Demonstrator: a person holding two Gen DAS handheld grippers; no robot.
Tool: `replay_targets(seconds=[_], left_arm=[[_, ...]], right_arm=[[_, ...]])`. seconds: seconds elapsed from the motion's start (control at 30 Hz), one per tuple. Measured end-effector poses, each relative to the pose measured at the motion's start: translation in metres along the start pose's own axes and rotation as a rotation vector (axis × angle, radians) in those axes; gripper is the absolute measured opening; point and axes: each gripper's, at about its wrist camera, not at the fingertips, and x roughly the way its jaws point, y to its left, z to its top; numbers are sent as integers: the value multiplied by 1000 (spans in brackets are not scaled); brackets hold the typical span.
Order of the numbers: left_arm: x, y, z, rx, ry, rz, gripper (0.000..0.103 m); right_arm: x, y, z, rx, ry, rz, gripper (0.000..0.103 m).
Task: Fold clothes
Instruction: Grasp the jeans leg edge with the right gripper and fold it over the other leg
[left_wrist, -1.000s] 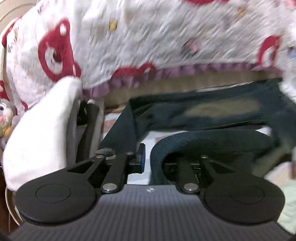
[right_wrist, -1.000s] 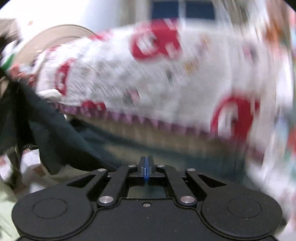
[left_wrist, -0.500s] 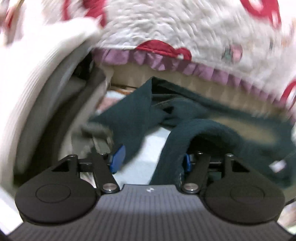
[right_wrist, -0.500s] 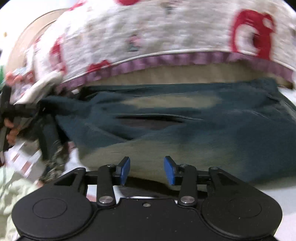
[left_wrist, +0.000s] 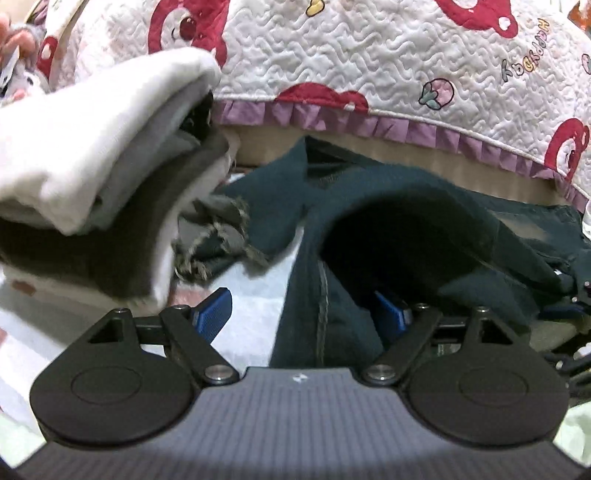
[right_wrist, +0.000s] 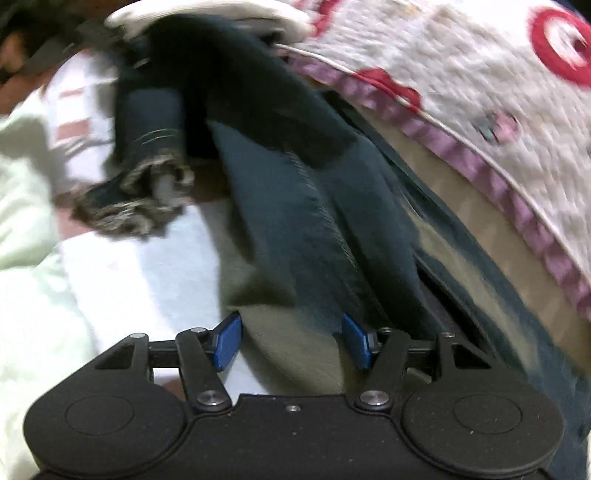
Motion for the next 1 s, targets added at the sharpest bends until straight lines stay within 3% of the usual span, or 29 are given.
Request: replay_targets(seconds=[0.17,0.27,0.37,0.4,0.43,0.47,0.57,0.67,0.77,0.87,0.93,1.0], left_arm=[[14,-10,-12,-29,68,-61,86],[35,-20,-15,-40,109,-37,100],[51,-17,-19,-72,131,8,98],[51,-17,-18,-78,118,7,77],[51,-17,-17,-67,117,15,56],[49,-21,-14,-26,140,37,19],[22,-24,1,24,130,82,12],[-21,-8,30,42,55,113,10],[-55,29,66,-43,83,-5,11],[-60,56,88,-82,172,-54,14],[-39,66,89,-110,261,-35,15],[-13,73,82,-159,352,9,17]], right_arm=[[-9,-17,-13,62,-13,-13,62],[-4,-10,-18,19,-31,-5,62],[-2,-4,-22,12,-86,0,62],[-2,-7,-22,29,-87,9,60],[-3,-11,-22,46,-88,17,31],[-7,-16,-22,72,-107,12,2],[-29,-32,-18,142,-202,-33,2],[-61,-54,-10,218,-295,-92,1],[-88,-75,-10,296,-368,-105,2],[-90,-98,-17,428,-408,67,4],[-77,-106,-26,511,-397,173,5],[-54,-104,-32,539,-312,176,5]])
